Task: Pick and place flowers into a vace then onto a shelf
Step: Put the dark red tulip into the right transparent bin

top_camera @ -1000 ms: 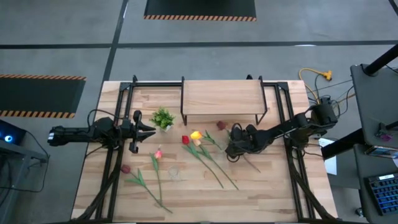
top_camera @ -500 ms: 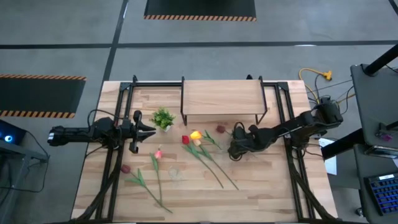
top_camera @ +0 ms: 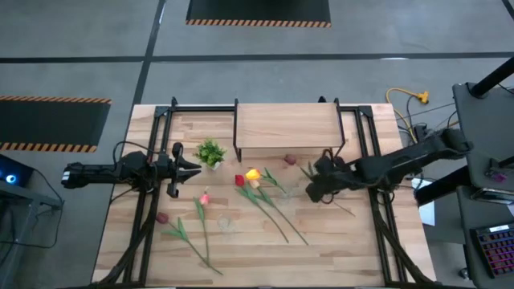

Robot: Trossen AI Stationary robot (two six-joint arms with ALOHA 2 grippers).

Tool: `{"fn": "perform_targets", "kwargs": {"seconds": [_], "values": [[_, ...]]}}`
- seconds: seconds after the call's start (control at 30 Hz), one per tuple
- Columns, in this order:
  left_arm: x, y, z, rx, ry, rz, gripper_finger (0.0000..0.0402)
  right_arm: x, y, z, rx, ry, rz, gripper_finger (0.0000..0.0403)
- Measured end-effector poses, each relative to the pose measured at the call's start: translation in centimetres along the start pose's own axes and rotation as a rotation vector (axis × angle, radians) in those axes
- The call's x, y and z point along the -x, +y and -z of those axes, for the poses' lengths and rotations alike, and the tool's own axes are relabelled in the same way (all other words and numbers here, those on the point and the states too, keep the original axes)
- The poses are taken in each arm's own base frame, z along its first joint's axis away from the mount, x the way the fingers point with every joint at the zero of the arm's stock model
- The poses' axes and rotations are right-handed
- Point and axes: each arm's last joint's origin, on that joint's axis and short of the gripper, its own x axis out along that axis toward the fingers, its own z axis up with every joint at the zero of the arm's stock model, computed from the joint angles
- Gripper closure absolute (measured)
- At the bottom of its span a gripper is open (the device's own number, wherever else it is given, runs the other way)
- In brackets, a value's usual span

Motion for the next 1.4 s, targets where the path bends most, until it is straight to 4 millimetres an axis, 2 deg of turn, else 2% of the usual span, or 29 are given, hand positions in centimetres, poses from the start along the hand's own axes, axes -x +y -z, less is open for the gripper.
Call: {"fn": "perform_targets", "kwargs": {"seconds": [0.3,0.67,0.83,1.07,1.4], "values": [[0.0,0.0,0.0,0.000,0.000,0.000,0.0350,4.4,0.3,0.3,0.015,-0.154,-0.165,0.0390],[0.0,0.0,0.0,0.000,0.000,0.000,0.0350,8.6,2.6,0.4,0.104,-0.460,-0.189,0.0390],[0.0,0.0,0.0,0.000,0.000,0.000,0.0350,8.9,3.8,0.4,0.133,-0.612,-0.078,0.0390],[0.0,0.0,0.0,0.000,0.000,0.000,0.0350,8.8,6.0,0.0,0.203,-0.697,0.025,0.0390],[0.0,0.0,0.0,0.000,0.000,0.000,0.0350,8.3,10.4,-0.8,0.329,-0.834,0.202,0.0390]]}}
